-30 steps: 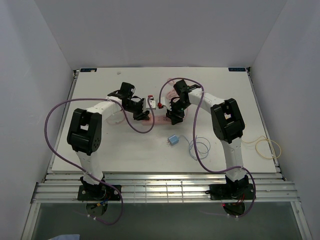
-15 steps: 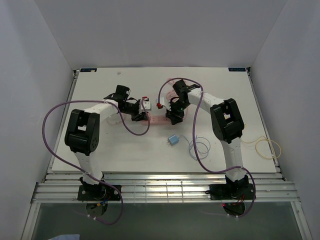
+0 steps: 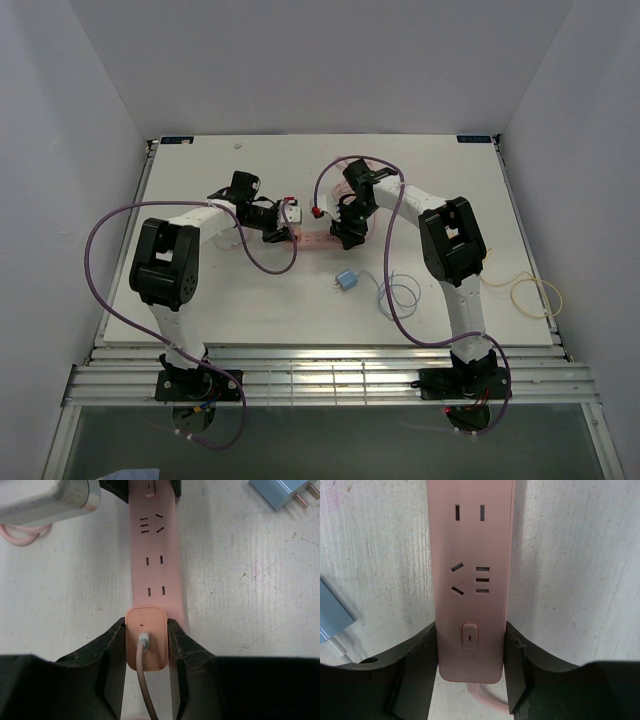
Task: Insert the plug
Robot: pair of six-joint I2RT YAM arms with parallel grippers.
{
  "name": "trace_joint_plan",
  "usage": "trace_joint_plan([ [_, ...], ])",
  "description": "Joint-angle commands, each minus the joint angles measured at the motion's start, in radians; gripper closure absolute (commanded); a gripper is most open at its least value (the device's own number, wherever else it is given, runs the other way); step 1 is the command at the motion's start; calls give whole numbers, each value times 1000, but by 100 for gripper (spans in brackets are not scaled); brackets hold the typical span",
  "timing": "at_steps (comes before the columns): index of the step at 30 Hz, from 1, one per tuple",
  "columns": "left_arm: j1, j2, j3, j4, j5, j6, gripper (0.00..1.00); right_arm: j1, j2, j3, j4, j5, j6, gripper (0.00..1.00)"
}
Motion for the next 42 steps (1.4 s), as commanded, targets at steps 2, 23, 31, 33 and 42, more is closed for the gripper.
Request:
trace_joint_plan([
  [2, 38, 146, -103, -238, -367, 38, 100, 34, 43, -17, -34, 27, 23, 92],
  [23, 64, 252, 29, -422, -276, 144, 100, 45, 20, -22, -40, 47, 11, 92],
  [31, 67, 290, 77, -514, -252, 153, 100, 48, 15, -22, -46, 63, 8, 92],
  [33, 67, 301, 87, -529, -249, 154, 100, 49, 17, -20, -49, 66, 8, 92],
  [42, 69, 319, 104, -568, -241, 131, 100, 54, 20, -20, -46, 81, 14, 92],
])
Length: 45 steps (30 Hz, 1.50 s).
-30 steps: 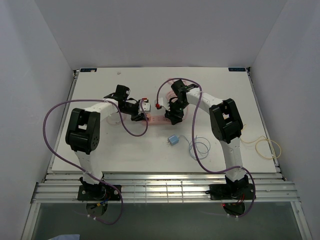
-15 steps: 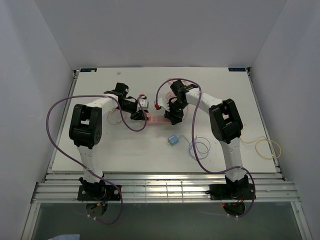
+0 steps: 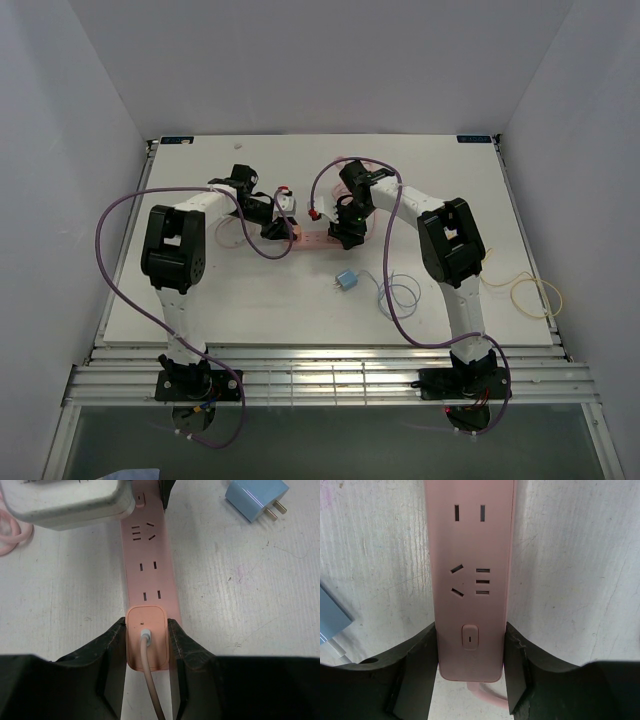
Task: Insert the plug
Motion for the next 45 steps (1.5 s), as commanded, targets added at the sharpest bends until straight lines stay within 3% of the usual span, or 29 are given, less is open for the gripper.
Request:
trace_joint_plan([
  [1, 25, 161, -106, -271, -390, -4, 100, 34, 26, -19, -46, 24, 6, 92],
  [8, 26, 159, -100, -253, -389, -30, 100, 42, 13, -25, -40, 27, 9, 92],
  [12, 28, 148, -66, -245, -369, -61, 79, 45, 14, -23, -40, 27, 10, 92],
  [18, 29, 132, -11, -300, -347, -50, 72, 49, 5, -26, -32, 24, 15, 92],
  [24, 31, 109, 1, -334, -332, -42, 56, 53, -7, -35, -24, 26, 18, 92],
  [25, 31, 104, 7, -336, -324, -45, 52, 54, -9, -35, -23, 27, 18, 92],
  [26, 31, 102, 9, -336, -323, -49, 42, 56, -12, -35, -23, 27, 18, 92],
  [32, 31, 82, 41, -337, -291, -71, 30, 62, -18, -43, -11, 23, 24, 92],
  [34, 31, 73, 49, -343, -275, -69, 12, 63, -18, -42, -11, 24, 23, 92],
  [35, 31, 66, 56, -343, -271, -70, 11, 65, -18, -40, -9, 26, 23, 92],
  [36, 31, 64, 62, -345, -267, -75, 2, 65, -17, -37, -7, 27, 23, 92],
  [38, 31, 56, 85, -353, -257, -85, 2, 65, -20, -32, -6, 23, 27, 91],
  [41, 31, 27, 110, -362, -235, -95, 2, 65, -27, -29, 3, 17, 44, 74],
  [42, 31, 7, 130, -363, -219, -111, 2, 66, -29, -26, 12, 14, 47, 59],
  [45, 31, -43, 173, -373, -202, -148, 2, 68, -44, -23, 40, -6, 67, 43],
])
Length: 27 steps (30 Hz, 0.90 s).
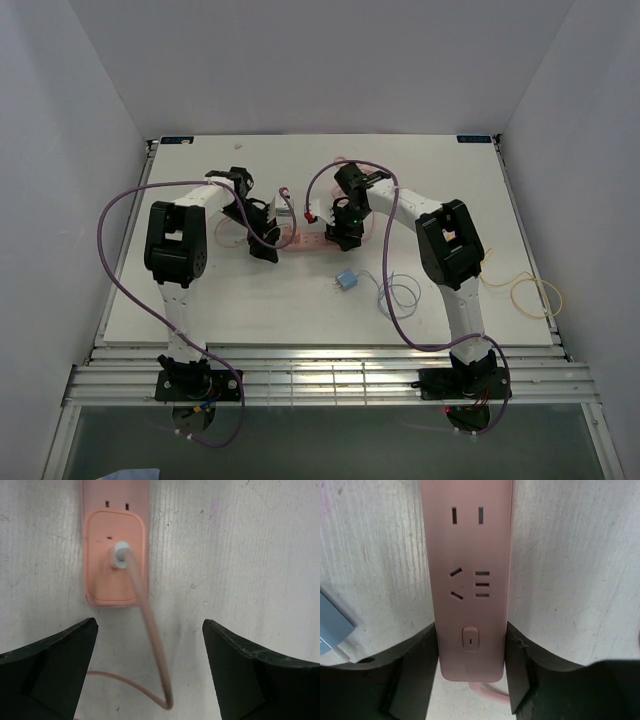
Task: Insert the plug
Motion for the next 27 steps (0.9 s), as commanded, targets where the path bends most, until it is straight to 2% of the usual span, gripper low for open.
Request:
trace_joint_plan([
  [1, 3, -107, 64, -43, 8, -54, 2, 40, -32, -9, 33, -67, 52, 39],
  [2, 2, -120, 73, -44, 3, -65, 2, 42, -43, -9, 41, -79, 55, 29],
  [3, 2, -146, 94, -41, 1, -96, 2, 42, -50, -11, 58, -84, 65, 2],
  [4, 2, -158, 105, -41, -3, -111, 2, 44, -56, -12, 67, -89, 73, 10],
  [10, -8, -299, 119, 84, -17, -305, 2, 60, -153, -17, 105, -116, 101, 10],
  [14, -38, -418, 122, 288, -49, -497, 2, 68, -301, -76, 182, -106, 174, 10],
  [16, -55, -475, 121, 400, -66, -617, 2, 68, -374, -162, 252, -75, 234, 10],
  [17, -61, -530, 119, 516, -86, -733, 2, 68, -451, -194, 324, -29, 309, 10],
  [19, -80, -584, 116, 635, -126, -853, 2, 68, -577, -297, 407, 44, 407, 10],
  [20, -87, -612, 107, 746, -159, -1015, 2, 68, -618, -328, 473, 148, 529, 10],
  [21, -89, -662, 99, 788, -214, -1094, 2, 68, -659, -357, 495, 205, 594, 10],
  [22, -92, -689, 87, 818, -250, -1167, 2, 68, -729, -409, 501, 277, 666, 10],
  [23, -95, -715, 67, 862, -300, -1244, 2, 67, -760, -432, 501, 412, 734, 10],
  [24, -97, -767, 18, 868, -352, -1415, 2, 67, -794, -455, 472, 466, 873, 10],
  [25, -98, -790, -8, 866, -433, -1490, 2, 67, -822, -477, 451, 514, 944, 10],
  [27, -103, -830, -95, 809, -482, -1658, 2, 65, -900, -538, 394, 585, 1150, 10],
])
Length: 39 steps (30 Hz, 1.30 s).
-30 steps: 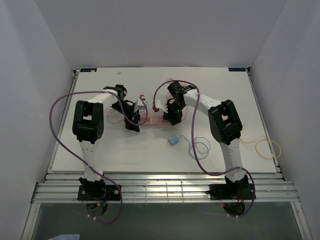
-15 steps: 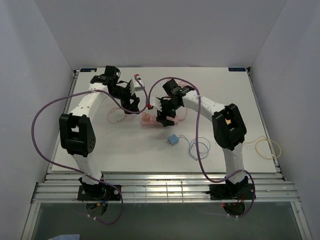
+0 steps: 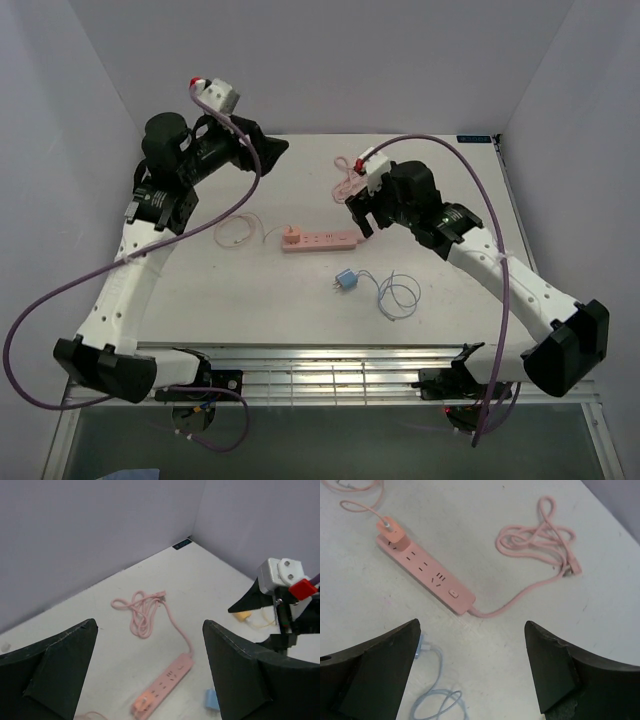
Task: Insert the plug
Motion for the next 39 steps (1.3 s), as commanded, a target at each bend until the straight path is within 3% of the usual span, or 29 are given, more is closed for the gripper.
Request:
trace_joint_plan([
  [1, -9, -88, -134, 5, -195, -458, 2, -4, -82, -91, -81, 229, 460, 10],
  [3, -27, -127, -213, -38, -199, -528, 2, -4, -137, -146, -130, 182, 574, 10],
  [7, -171, -246, -455, -52, -257, -579, 2, 9, -240, -254, -171, 133, 721, 10],
  [10, -246, -285, -510, -79, -298, -567, 2, 32, -306, -343, -146, 142, 766, 10],
  [17, -466, -92, -500, -81, -392, -397, 2, 30, -481, -406, -170, 266, 804, 10],
  [21, -556, 19, -532, 36, -357, -247, 2, 27, -515, -410, -187, 274, 806, 10],
  [27, -564, 65, -613, 254, -184, -107, 2, 25, -498, -368, -203, 223, 754, 10],
  [31, -564, 143, -571, 258, -245, -84, 2, 24, -492, -360, -203, 192, 729, 10],
  [39, -564, 333, -509, 215, -188, -56, 2, 21, -502, -355, -203, 202, 695, 10],
])
